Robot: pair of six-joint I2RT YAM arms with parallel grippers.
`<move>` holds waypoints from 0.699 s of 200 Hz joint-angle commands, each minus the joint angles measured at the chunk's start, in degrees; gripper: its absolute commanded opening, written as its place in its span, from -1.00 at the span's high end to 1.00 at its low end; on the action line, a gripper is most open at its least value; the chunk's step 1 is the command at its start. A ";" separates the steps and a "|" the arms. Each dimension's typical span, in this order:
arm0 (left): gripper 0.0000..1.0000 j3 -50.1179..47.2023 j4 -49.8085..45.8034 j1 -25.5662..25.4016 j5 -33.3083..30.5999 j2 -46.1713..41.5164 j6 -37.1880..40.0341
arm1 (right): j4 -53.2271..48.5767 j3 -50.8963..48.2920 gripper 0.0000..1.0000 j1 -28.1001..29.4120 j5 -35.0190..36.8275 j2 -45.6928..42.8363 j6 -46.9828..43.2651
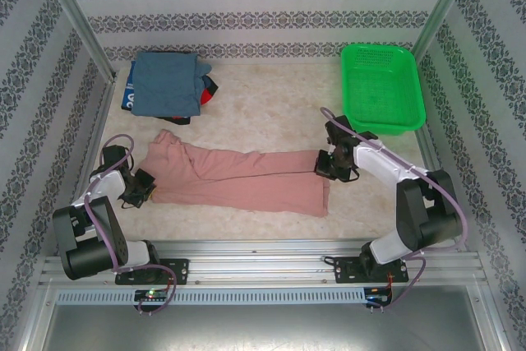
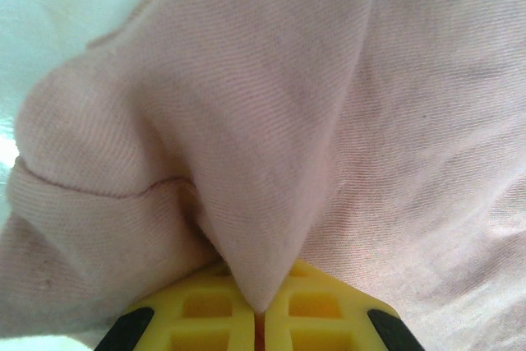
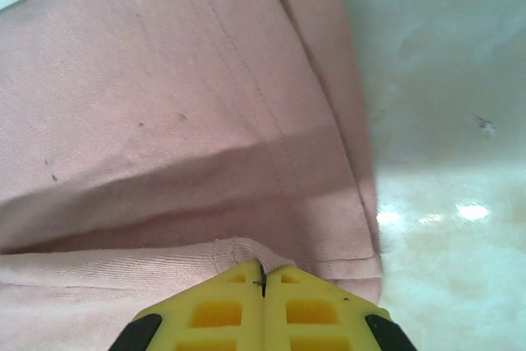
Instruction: Fold and stack the t-shirts
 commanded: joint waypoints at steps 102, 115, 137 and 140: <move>0.94 4.75 -0.28 0.38 -0.57 2.98 3.18 | 3.60 -0.17 0.58 -3.36 0.90 6.35 -2.61; 0.93 6.22 -0.39 0.04 -0.60 3.80 4.01 | 1.73 1.38 0.32 -3.66 1.67 6.64 -3.41; 0.93 7.81 -1.36 -0.07 -0.82 5.25 4.87 | -1.99 2.79 0.16 -4.85 3.61 4.29 -5.43; 0.93 7.85 -1.36 -0.08 -0.88 5.35 4.88 | -2.60 3.11 0.14 -4.88 4.11 3.70 -5.78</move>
